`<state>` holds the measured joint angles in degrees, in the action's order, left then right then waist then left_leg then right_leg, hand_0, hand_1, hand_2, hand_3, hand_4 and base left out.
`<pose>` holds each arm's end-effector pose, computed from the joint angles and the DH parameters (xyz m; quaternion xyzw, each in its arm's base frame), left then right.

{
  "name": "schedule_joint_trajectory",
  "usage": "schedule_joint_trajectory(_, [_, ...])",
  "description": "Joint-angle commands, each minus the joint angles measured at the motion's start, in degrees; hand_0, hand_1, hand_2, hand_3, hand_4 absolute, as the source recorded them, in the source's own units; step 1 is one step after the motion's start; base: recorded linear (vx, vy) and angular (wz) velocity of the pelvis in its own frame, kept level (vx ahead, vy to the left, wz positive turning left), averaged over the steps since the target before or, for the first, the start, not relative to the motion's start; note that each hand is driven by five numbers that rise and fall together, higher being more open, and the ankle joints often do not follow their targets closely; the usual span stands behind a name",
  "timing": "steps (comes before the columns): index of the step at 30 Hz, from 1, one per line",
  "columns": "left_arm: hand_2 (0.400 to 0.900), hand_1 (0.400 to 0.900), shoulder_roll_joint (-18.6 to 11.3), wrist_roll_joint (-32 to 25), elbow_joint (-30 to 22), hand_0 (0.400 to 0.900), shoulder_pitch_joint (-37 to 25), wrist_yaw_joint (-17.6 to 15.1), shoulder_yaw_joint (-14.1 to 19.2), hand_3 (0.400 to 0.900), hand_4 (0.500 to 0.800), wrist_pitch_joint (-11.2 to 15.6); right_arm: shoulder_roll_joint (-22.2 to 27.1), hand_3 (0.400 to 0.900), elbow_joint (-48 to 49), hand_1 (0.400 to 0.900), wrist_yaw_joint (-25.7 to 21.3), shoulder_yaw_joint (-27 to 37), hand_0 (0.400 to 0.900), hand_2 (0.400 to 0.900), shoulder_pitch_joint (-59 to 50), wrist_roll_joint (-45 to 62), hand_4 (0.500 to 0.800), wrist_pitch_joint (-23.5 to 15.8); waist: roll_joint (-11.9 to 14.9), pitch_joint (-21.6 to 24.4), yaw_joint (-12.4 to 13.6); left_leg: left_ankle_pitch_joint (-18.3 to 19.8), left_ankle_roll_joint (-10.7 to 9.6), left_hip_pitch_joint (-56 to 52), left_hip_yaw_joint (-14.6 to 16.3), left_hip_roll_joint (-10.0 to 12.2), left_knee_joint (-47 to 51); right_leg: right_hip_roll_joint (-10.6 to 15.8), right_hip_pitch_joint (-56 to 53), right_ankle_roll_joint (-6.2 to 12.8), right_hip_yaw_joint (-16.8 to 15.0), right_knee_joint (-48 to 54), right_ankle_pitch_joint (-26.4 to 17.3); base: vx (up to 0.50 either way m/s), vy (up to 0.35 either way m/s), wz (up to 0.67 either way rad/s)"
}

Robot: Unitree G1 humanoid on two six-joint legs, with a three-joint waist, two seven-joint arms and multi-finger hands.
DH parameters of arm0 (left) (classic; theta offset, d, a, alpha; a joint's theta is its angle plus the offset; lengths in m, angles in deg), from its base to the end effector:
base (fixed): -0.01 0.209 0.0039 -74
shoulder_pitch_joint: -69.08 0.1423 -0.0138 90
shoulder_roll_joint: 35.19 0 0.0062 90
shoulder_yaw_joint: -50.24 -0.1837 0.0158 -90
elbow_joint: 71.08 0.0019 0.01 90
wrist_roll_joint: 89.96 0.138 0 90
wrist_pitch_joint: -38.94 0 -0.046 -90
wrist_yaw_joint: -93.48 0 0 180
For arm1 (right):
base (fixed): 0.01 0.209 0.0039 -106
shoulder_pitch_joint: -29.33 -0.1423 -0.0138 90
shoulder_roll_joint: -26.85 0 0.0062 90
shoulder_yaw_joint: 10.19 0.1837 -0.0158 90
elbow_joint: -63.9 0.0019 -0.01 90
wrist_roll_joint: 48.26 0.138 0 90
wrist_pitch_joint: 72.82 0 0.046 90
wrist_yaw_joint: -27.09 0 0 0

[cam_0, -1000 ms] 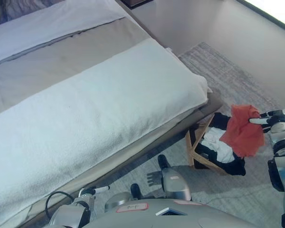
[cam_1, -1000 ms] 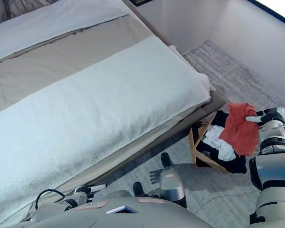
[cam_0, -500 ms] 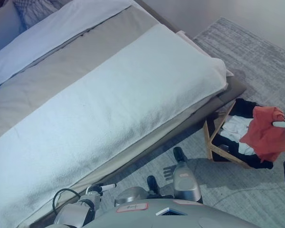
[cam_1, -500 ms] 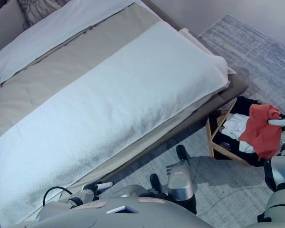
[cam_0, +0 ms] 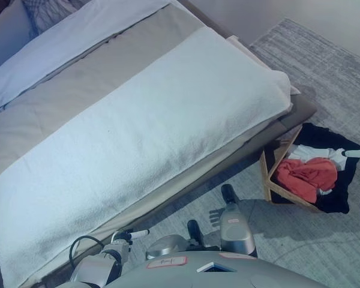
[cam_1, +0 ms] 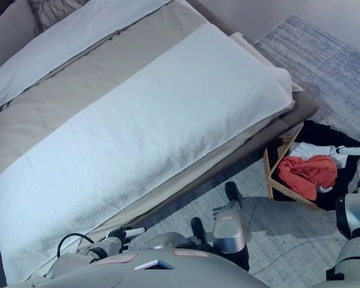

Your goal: Put the clothes on the bed into the basket.

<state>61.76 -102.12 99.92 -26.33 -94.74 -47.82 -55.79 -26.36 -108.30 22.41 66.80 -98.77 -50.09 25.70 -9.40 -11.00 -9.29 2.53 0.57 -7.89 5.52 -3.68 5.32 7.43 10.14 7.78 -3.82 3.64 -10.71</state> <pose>0.0704 0.2000 -0.1230 0.0741 0.6395 0.1136 0.7568 0.2120 -0.4131 0.0918 -0.3757 0.4014 -0.3236 0.7701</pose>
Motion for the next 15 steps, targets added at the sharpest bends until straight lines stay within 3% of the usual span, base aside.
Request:
schedule_joint_trajectory(1, [0.900,0.900,-4.4,-0.2,2.4,0.900,0.0,-1.5,-0.9,0.900,0.800,0.3,1.6,0.900,-0.7,0.900,-2.0,-4.0,0.900,0.900,-6.7,-0.7,0.800,-1.9,4.2,1.4,1.2,0.9,-1.6,0.1,-1.3,0.7,-0.5,2.6,2.1,3.74,-1.9,-7.1,-1.1,-0.02,-0.033,0.01])
schedule_joint_trajectory(10, [0.900,0.900,-5.9,1.0,2.5,0.900,0.1,-0.8,1.1,0.900,0.800,0.3,-11.2,0.900,6.2,0.900,3.2,-7.7,0.900,0.900,1.3,-0.5,0.800,-3.8,7.2,1.8,3.5,0.6,-1.6,0.2,-2.5,1.5,-0.5,2.0,1.4,3.12,-0.9,-7.1,-0.5,-0.02,-0.030,0.06])
schedule_joint_trajectory(15, [0.900,0.900,-6.0,2.5,2.3,0.900,0.0,0.0,1.3,0.900,0.800,0.3,-18.8,0.900,7.4,0.900,3.6,-7.8,0.900,0.900,6.9,-2.1,0.800,-4.1,8.3,2.4,4.9,0.4,-1.5,0.1,-4.0,1.9,-0.4,2.0,0.2,2.64,0.8,-7.2,0.4,0.00,-0.020,0.21])
